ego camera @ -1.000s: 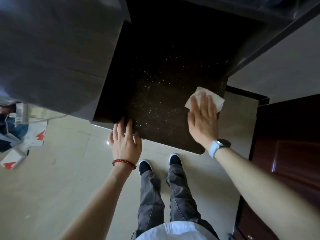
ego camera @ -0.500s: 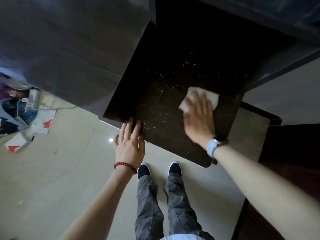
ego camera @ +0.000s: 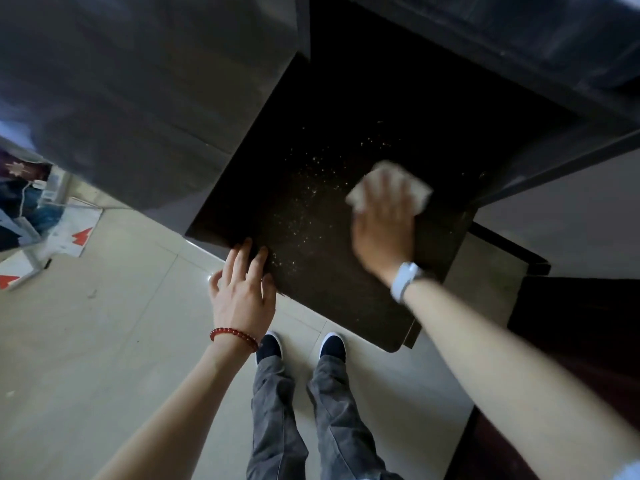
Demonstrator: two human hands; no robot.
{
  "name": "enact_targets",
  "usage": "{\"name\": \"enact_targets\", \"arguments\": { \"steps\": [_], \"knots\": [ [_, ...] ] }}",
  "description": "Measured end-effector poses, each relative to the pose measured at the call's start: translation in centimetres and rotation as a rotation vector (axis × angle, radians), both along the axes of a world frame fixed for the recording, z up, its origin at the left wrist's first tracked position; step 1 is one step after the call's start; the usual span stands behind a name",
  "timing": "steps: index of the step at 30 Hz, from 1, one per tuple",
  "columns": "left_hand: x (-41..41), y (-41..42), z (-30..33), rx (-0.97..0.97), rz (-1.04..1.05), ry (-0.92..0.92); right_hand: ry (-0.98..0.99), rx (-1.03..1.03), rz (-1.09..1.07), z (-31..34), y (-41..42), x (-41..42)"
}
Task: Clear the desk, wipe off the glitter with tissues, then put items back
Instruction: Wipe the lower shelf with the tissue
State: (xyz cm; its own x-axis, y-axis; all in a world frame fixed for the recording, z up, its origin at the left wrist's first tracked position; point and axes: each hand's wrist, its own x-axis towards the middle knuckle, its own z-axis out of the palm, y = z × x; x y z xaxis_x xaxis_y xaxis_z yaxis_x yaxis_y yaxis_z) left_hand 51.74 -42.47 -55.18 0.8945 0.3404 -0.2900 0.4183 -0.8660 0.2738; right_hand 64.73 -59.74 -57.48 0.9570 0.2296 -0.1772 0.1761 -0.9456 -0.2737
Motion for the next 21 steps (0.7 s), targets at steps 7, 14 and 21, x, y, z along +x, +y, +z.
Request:
{"name": "enact_targets", "arguments": {
  "steps": [7,14,21],
  "knots": [
    [1.5,-1.1,0.6,0.101,0.012,-0.1,0.081,-0.02,-0.171,0.5,-3.6,4.8],
    [3.6,-1.1,0.5,0.063,-0.004,-0.165,0.015,0.02,-0.085,-0.5,2.2,8.2],
    [2.7,0.5,0.1,0.09,-0.118,-0.087,-0.126,-0.028,0.47,-0.3,0.0,7.6]
  ]
}}
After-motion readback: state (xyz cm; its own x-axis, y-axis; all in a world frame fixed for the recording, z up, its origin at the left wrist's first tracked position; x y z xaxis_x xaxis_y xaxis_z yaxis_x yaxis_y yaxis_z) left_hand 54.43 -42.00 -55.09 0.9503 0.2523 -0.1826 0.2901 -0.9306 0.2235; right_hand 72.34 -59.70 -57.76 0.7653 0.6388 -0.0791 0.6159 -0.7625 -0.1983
